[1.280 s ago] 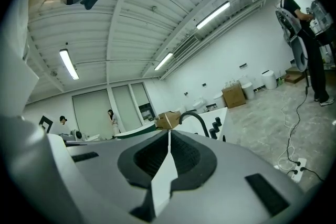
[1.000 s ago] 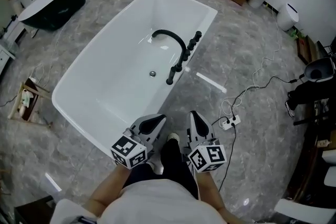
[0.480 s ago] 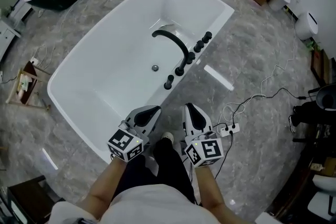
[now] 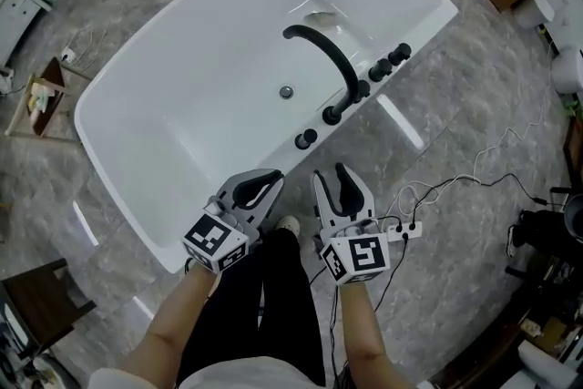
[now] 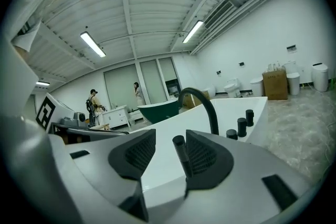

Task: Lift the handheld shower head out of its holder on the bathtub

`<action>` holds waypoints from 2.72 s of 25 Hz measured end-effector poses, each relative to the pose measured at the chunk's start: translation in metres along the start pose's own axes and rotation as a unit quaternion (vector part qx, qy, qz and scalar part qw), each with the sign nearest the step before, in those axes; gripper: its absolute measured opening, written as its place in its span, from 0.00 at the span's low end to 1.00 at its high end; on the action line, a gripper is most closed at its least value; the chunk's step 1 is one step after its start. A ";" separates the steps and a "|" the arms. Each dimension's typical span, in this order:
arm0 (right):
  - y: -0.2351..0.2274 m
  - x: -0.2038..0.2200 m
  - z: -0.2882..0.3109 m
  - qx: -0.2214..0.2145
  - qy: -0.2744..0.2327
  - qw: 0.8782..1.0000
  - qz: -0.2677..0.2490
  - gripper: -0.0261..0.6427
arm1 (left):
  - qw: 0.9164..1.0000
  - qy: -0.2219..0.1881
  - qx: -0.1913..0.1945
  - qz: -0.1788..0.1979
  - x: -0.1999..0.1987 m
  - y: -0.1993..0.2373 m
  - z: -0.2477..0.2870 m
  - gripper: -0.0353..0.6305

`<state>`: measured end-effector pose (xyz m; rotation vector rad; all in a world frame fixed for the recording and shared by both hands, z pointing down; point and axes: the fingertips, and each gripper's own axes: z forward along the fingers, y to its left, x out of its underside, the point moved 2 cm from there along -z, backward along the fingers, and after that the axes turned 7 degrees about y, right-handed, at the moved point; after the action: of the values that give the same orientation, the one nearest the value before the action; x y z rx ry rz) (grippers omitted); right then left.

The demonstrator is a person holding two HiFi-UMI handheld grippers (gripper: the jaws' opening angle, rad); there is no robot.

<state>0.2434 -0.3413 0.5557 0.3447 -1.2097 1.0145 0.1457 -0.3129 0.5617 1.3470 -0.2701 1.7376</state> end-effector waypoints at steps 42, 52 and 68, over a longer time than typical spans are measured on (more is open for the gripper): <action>-0.029 0.054 0.131 0.016 0.059 0.993 -0.097 0.26 | 0.999 0.027 -0.009 -0.039 0.068 0.079 0.083 0.07; -0.019 0.015 0.118 0.017 0.043 0.994 -0.101 0.25 | 0.999 0.014 -0.006 -0.028 0.038 0.079 0.069 0.07; 0.016 -0.075 0.087 0.001 0.024 0.990 -0.136 0.25 | 0.999 -0.012 0.027 -0.015 -0.044 0.060 0.034 0.07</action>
<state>0.1777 -0.4288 0.5171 0.4709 -1.0844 0.7848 0.1244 -0.3921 0.5566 1.4052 -0.2170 1.7153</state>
